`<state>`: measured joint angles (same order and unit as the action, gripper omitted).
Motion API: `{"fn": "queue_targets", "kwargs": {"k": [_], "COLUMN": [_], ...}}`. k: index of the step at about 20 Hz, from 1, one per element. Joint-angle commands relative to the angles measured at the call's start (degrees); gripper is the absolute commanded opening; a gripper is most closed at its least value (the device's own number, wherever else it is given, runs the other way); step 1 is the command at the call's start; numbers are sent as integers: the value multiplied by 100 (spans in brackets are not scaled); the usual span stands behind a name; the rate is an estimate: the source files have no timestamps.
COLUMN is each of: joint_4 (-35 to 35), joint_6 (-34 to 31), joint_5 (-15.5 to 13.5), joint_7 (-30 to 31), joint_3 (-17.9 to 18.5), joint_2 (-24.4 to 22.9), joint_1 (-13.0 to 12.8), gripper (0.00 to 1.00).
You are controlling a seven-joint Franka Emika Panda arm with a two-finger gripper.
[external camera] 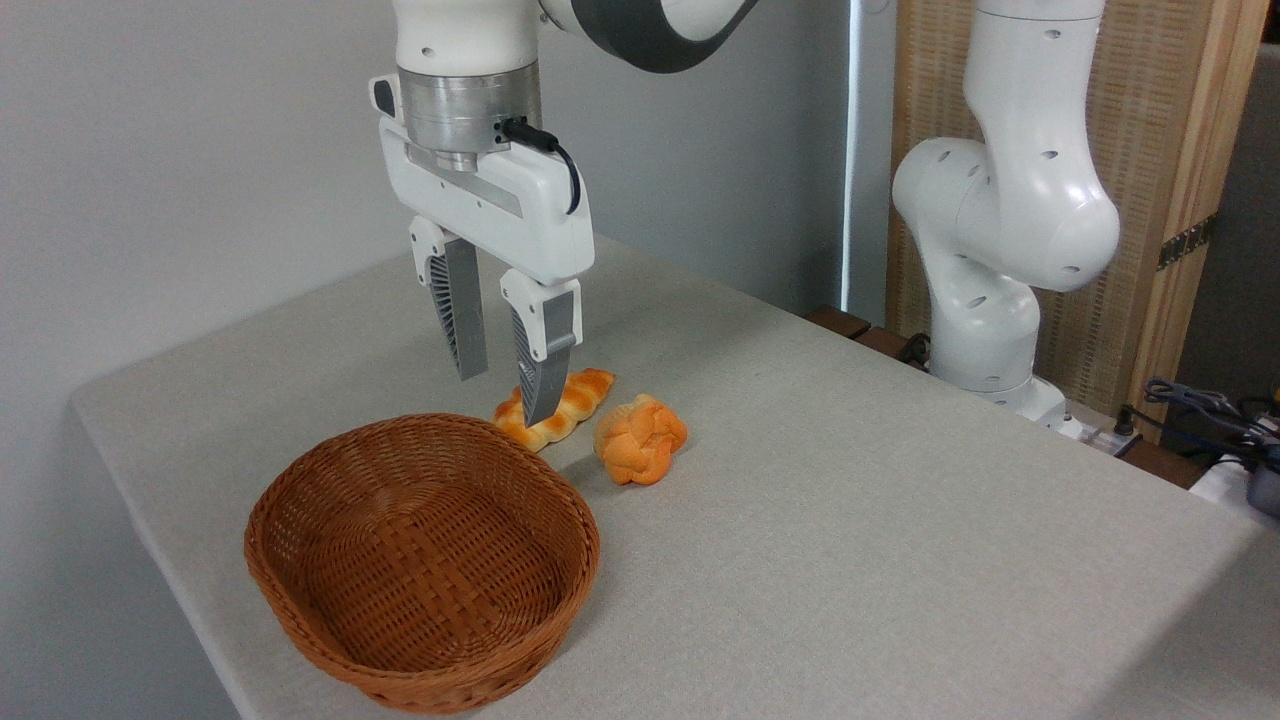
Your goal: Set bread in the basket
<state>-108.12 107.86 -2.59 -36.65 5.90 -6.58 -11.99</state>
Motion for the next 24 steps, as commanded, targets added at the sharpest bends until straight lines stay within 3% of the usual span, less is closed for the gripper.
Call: {"fn": "queue_targets", "kwargs": {"k": [1, 16, 24], "joint_4": [81, -121, -1122], "joint_6": [-108, -187, -187], "joint_5": [-31, -31, -40], "joint_7": [79, 97, 220], "joint_3": [60, -1, -19], "joint_2": [-1, -36, -326], "joint_1": [-40, -146, -813], "gripper": [100, 100, 100]}}
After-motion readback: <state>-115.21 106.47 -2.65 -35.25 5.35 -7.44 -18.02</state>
